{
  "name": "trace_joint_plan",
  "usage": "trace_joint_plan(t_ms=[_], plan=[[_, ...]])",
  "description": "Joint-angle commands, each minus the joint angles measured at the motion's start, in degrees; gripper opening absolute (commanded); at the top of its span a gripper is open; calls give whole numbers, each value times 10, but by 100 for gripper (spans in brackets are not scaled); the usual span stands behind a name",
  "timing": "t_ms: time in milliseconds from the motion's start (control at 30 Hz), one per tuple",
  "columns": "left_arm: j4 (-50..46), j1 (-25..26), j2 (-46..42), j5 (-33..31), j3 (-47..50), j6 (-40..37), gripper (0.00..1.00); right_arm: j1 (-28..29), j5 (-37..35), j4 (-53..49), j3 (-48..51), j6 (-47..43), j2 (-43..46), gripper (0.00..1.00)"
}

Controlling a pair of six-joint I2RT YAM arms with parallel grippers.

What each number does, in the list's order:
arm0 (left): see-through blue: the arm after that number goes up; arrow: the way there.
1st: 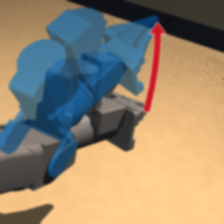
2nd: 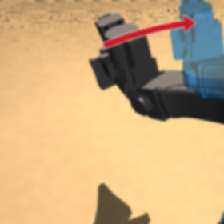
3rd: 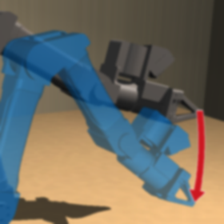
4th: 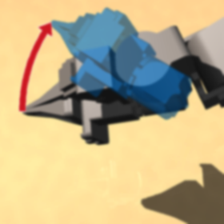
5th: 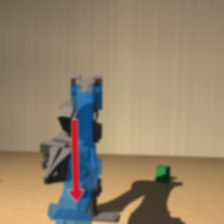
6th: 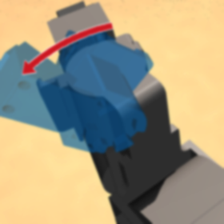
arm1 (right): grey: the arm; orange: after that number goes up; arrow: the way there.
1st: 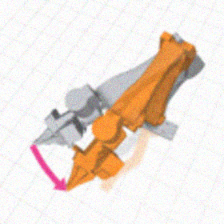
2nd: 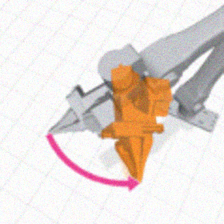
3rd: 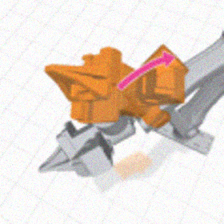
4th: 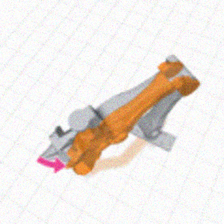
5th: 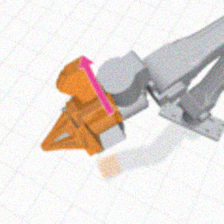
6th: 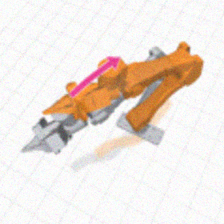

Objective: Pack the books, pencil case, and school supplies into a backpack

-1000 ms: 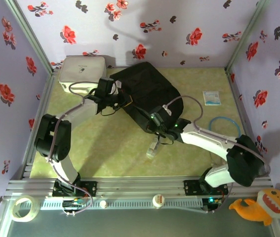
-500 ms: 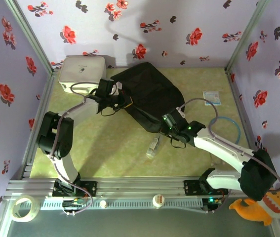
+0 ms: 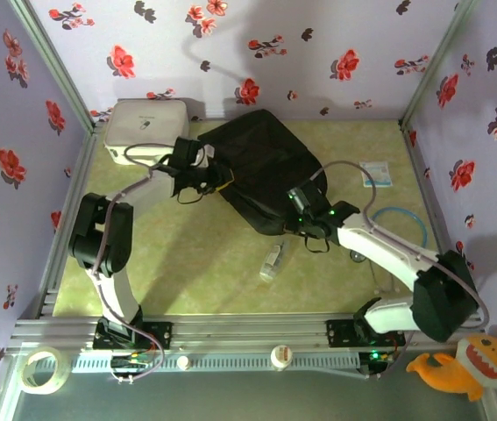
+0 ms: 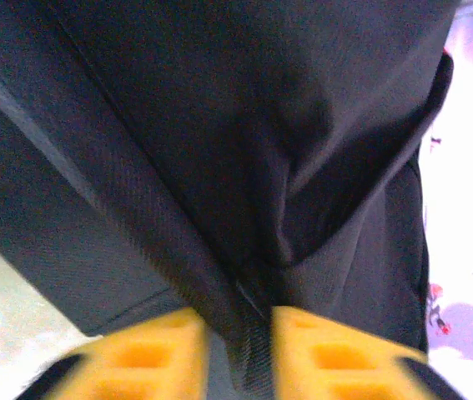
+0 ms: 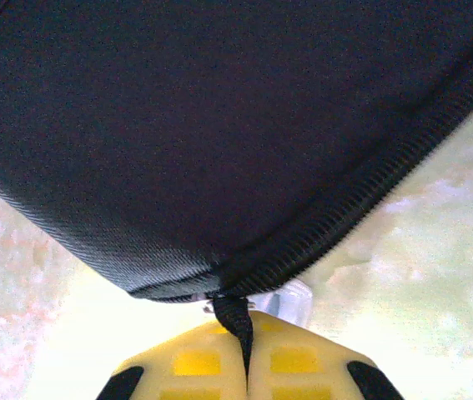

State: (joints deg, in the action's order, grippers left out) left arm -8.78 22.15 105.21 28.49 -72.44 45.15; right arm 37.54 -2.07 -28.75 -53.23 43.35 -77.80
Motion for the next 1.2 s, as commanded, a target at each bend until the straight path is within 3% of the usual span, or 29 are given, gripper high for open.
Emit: trace_joint_plan(t_ms=[0, 200, 433, 700, 933, 1167], plan=[[-22, -25, -24, -56, 8, -21, 52, -2, 39, 27, -43, -64, -44, 0], [-9, -29, -114, -73, 111, 20, 70, 23, 83, 64, -118, -76, -133, 0], [190, 8, -166, -19, 255, 191, 76, 65, 118, 90, -181, -68, -205, 0], [254, 44, -115, -33, 255, 237, 74, 77, 126, 111, -181, -43, -210, 0], [268, 54, -56, -55, 210, 244, 60, 78, 122, 112, -140, -24, -174, 0], [192, 54, -20, -109, 174, 206, 20, 75, 77, 90, -93, -1, -125, 0]])
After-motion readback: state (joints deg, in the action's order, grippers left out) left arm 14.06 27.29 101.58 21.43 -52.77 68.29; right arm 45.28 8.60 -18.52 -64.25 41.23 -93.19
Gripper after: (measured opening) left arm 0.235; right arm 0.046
